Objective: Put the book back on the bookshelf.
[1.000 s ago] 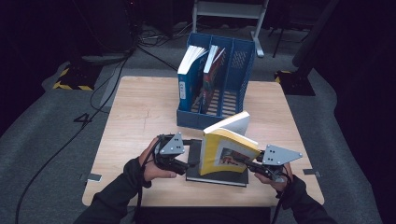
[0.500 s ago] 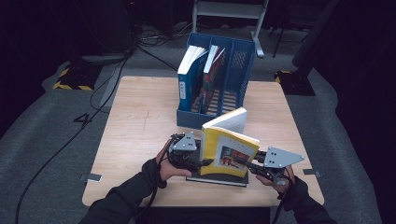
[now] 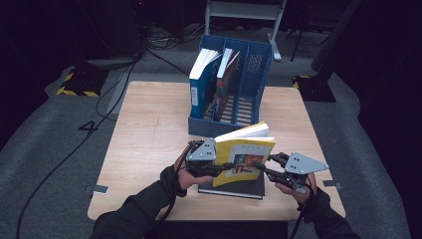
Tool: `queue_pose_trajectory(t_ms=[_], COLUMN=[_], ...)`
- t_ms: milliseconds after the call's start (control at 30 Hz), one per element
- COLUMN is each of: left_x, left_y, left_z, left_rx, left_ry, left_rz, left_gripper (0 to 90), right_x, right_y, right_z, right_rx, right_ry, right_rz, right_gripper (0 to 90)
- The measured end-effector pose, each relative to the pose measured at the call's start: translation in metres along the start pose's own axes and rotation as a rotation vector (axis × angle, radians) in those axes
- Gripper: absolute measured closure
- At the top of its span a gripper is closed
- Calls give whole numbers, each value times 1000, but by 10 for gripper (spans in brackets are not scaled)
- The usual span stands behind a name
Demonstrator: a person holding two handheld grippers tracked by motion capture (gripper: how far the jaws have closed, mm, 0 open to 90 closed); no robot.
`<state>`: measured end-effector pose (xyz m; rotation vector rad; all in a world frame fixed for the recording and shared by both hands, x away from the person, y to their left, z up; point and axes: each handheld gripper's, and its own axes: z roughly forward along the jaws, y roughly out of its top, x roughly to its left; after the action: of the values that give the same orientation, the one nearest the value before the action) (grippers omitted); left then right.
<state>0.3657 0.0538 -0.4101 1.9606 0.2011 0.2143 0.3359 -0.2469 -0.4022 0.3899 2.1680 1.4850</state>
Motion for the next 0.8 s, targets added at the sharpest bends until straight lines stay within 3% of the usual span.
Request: queue_pose_trajectory(t_ms=[100,200,267,367,433,533,667,800], left_x=[0,3,2,-1,-1,-1,-3,-3], left_y=[1,-1,0,2,3,4,14,27], left_z=[0,-2,-2,-1,-1,-3,-6,-12], left_rx=[5,-1,2,11,17,8,-55,-100], left_ry=[9,-5,-21,-24,-25,-17,-8,0], left_rz=[-5,-34,-26,-8,2,4,-33,-38], left_gripper=[683,701,716,724,727,721,697,683], right_x=[-4,-7,-10,-14,-14,-7,-5,-6], right_y=[-1,-2,-3,-6,-6,-6,-7,-7], right_z=[-3,-4,-2,4,7,17,18,15], right_rx=[-9,-10,2,-1,11,32,30,28], right_ry=[-38,-63,-108,-60,-39,2,8,16], right_rz=[11,15,31,79,81,61,70,75], right_gripper=[569,487,442,358,332,406,421,441])
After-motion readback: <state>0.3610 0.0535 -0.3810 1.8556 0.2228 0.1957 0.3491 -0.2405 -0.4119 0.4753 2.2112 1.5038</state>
